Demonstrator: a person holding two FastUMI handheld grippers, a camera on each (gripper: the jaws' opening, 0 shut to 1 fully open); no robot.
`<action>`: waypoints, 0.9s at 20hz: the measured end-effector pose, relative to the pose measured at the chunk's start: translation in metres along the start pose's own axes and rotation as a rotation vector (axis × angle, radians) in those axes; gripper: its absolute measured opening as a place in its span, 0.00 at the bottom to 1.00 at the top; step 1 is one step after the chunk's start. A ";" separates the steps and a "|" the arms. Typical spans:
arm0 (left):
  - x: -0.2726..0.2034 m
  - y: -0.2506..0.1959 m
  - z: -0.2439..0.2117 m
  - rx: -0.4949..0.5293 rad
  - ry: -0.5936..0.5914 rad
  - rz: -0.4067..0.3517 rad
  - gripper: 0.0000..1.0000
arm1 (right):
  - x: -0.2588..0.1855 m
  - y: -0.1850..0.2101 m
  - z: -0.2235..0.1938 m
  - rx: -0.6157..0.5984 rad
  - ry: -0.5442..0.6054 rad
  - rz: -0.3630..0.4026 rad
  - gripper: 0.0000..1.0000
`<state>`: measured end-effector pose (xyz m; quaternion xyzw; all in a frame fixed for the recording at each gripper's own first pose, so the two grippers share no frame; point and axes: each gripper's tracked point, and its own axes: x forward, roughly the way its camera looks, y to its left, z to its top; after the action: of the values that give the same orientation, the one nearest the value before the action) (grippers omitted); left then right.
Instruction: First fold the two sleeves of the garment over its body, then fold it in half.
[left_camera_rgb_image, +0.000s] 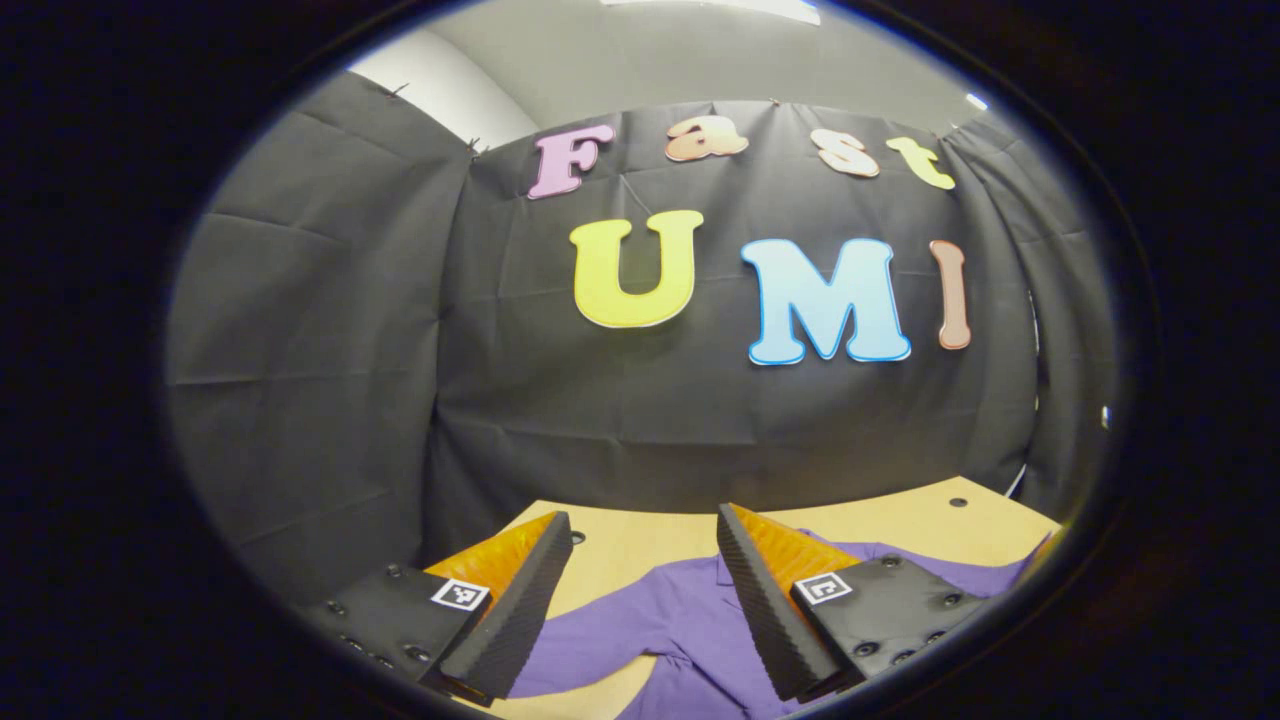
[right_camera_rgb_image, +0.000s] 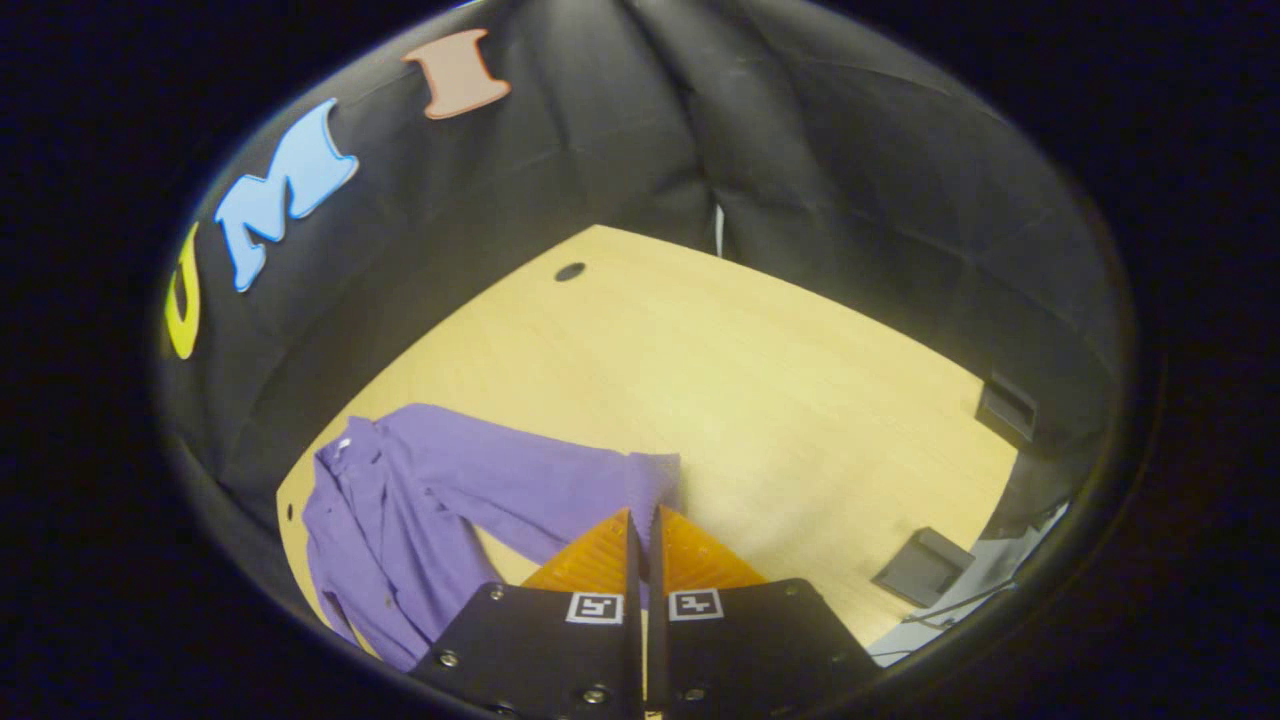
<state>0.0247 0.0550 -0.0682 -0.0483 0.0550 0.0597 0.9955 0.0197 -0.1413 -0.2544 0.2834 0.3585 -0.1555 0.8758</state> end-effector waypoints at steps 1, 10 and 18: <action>0.000 0.000 -0.002 -0.009 0.001 -0.005 0.96 | -0.003 0.017 0.009 -0.019 -0.020 0.027 0.02; 0.000 0.028 -0.019 -0.007 0.027 -0.001 0.96 | -0.021 0.179 0.077 -0.151 -0.159 0.279 0.02; 0.001 0.058 -0.034 -0.027 0.063 0.050 0.96 | -0.030 0.315 0.062 -0.330 -0.186 0.481 0.02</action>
<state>0.0152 0.1087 -0.1071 -0.0622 0.0866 0.0839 0.9908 0.1821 0.0724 -0.0751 0.1984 0.2197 0.0913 0.9508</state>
